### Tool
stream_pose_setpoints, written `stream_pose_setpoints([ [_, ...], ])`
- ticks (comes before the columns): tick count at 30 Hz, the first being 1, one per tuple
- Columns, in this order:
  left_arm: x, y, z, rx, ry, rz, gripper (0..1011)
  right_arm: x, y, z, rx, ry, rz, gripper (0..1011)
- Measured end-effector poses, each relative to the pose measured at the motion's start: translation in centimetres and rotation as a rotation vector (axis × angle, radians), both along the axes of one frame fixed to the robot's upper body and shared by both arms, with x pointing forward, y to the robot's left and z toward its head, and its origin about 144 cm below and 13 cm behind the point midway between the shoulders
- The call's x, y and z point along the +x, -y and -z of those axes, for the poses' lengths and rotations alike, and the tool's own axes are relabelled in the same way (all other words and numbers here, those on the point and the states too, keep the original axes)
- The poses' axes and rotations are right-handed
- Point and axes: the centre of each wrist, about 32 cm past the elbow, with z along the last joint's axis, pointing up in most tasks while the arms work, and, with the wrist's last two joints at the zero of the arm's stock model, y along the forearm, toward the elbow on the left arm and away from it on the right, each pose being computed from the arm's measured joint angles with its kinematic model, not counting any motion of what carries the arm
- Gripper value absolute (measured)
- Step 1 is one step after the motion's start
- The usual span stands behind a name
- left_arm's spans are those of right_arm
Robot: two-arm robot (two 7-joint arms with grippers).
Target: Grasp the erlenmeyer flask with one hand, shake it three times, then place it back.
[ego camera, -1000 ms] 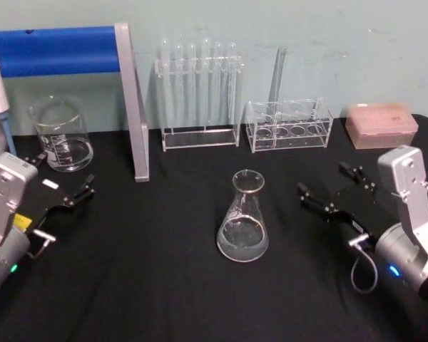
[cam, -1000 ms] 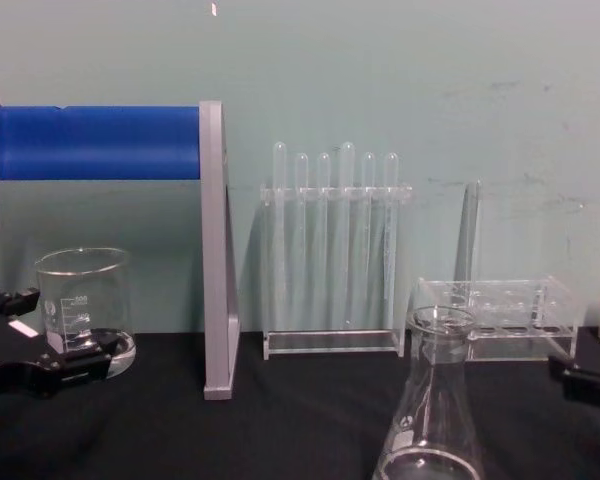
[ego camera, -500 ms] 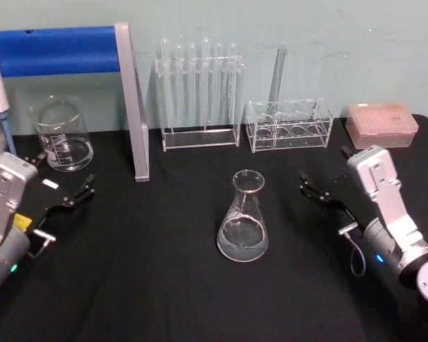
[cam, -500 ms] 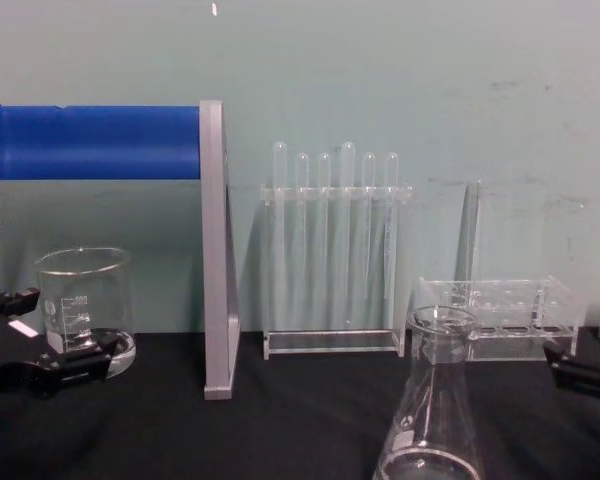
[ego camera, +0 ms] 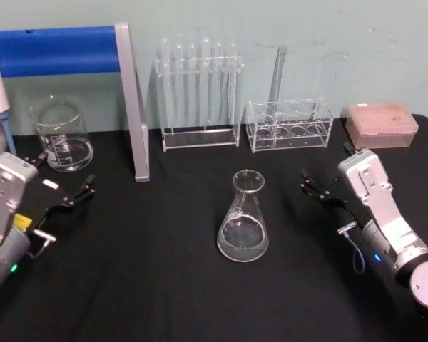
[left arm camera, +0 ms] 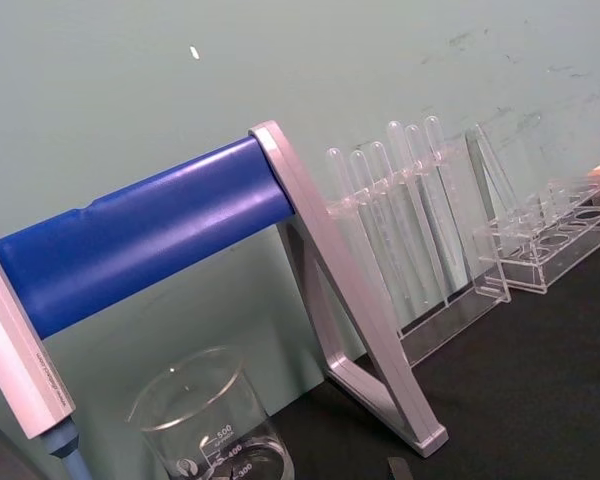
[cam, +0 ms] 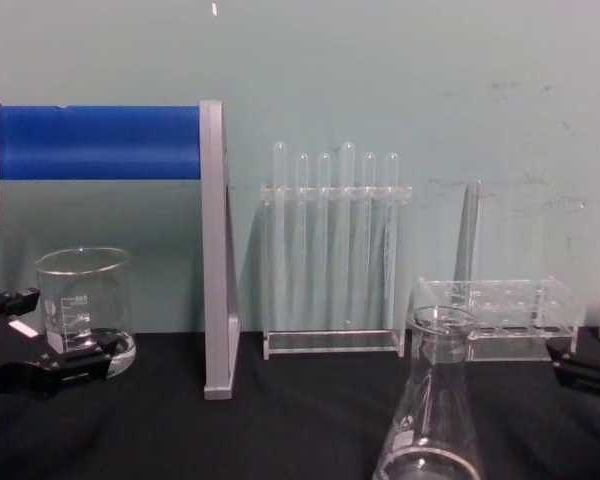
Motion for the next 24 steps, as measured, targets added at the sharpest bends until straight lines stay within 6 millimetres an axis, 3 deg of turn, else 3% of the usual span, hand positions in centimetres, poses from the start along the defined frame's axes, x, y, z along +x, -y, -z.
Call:
stream_pose_setpoints([
  [24, 0.0, 0.0, 0.0, 0.0, 0.0, 0.0, 1001, 0.0, 0.07, -0.02, 0.007, -0.003, -0.002, 1000],
])
